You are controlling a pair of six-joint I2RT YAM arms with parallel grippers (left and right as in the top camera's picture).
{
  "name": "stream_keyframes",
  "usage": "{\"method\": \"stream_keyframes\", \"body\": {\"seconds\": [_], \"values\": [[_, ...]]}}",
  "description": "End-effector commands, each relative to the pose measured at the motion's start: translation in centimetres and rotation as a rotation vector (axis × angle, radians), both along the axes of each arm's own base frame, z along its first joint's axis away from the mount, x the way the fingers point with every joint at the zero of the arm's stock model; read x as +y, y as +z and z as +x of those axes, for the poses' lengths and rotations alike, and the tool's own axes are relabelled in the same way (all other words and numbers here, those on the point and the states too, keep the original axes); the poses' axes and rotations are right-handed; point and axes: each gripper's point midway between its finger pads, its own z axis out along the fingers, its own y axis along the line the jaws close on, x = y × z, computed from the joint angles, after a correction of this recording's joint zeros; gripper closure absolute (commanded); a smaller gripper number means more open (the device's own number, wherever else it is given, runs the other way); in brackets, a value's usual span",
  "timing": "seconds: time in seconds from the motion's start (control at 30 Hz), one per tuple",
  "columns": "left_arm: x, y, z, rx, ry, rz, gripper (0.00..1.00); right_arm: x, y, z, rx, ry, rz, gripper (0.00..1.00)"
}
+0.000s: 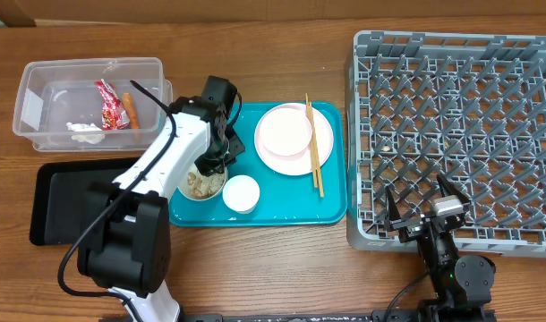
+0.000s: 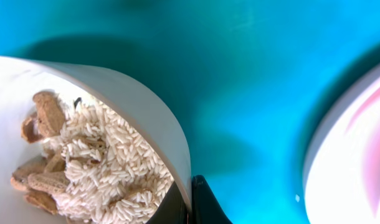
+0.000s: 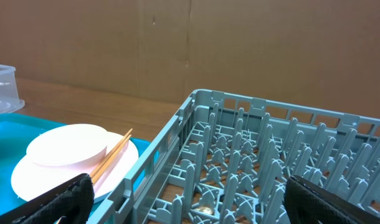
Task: Sort waste into correct bins and load items into the dishwasher
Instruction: 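Move the left gripper to the rice bowl rim and grasp it, then carry the bowl over the black tray and tip out the rice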
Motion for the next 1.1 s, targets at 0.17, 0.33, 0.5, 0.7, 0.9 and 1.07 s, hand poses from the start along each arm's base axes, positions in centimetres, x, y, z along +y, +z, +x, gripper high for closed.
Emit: {"method": "stream_keyframes", "body": {"seconds": [0.17,0.33,0.5,0.7,0.9,1.07], "values": [[-0.6,3.5,2.0,-0.042,-0.036,0.004,0.96,-0.2,-0.2,0.0,-0.002,-0.009,0.001,0.00],[-0.4,4.8,2.2,-0.046,-0.035,0.017,0.96,-0.2,-0.2,0.0,-0.002,-0.009,0.001,0.00],[0.8,6.9,1.8,-0.030,-0.045,0.083,0.96,-0.2,-0.2,0.0,-0.002,-0.009,0.001,0.00],[2.0,9.4,1.4,-0.028,-0.082,0.096,0.96,-0.2,-0.2,0.0,-0.002,-0.009,0.001,0.00],[5.0,11.6,0.4,-0.043,-0.112,0.107,0.96,-0.2,-0.2,0.0,-0.002,-0.009,0.001,0.00],[8.5,14.2,-1.2,-0.065,-0.078,0.114,0.96,-0.2,-0.2,0.0,-0.002,-0.009,0.001,0.00]]}}
